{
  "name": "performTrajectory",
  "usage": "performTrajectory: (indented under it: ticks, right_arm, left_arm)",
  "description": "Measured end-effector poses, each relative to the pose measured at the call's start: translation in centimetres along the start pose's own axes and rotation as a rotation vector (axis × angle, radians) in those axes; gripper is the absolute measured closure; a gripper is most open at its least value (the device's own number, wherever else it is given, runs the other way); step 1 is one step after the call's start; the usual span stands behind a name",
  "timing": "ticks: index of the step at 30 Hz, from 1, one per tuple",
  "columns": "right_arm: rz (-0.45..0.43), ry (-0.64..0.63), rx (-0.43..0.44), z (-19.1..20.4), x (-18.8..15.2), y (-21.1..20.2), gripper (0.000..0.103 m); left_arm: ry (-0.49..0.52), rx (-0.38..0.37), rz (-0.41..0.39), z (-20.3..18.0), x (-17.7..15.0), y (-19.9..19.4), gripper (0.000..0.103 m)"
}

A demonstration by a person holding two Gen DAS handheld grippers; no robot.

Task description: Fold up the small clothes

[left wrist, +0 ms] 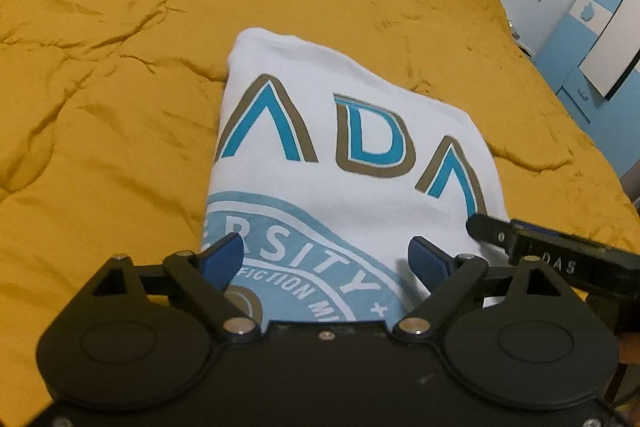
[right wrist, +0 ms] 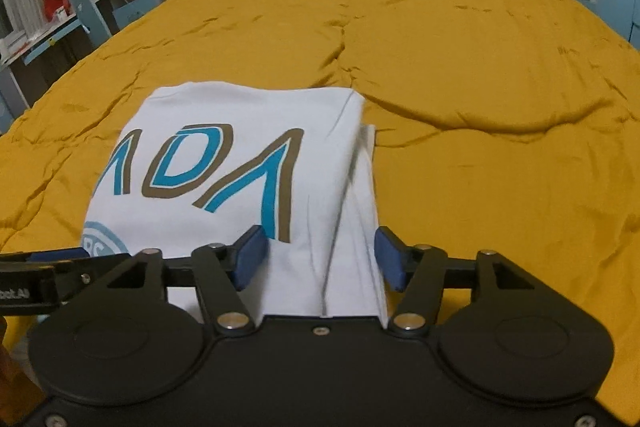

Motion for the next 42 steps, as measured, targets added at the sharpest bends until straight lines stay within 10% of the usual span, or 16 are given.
performTrajectory:
  ticks: [16,42]
  right_arm:
    - [-0.169,-0.167,-0.008,3.4,-3.0,-14.5,0.006]
    - [-0.195,-0.117,0.006,3.6,-12.1,-29.2,0.006]
  left_arm:
    - [-0.023,0.13,-0.016,-1.1,-2.6,-12.8,0.0]
    - [0.017,0.241,-0.089,-5.9,-13.3,-29.3,0.0]
Point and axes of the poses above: each gripper's, at about its wrist camera, not at the fingertips, and y roughly the way its jaws point, z to its left, x to its top, the point moved 4 cm from there along y, roughly the way its jaws point, and after that the axes turned 15 degrees about y, right-handed, at the moved point
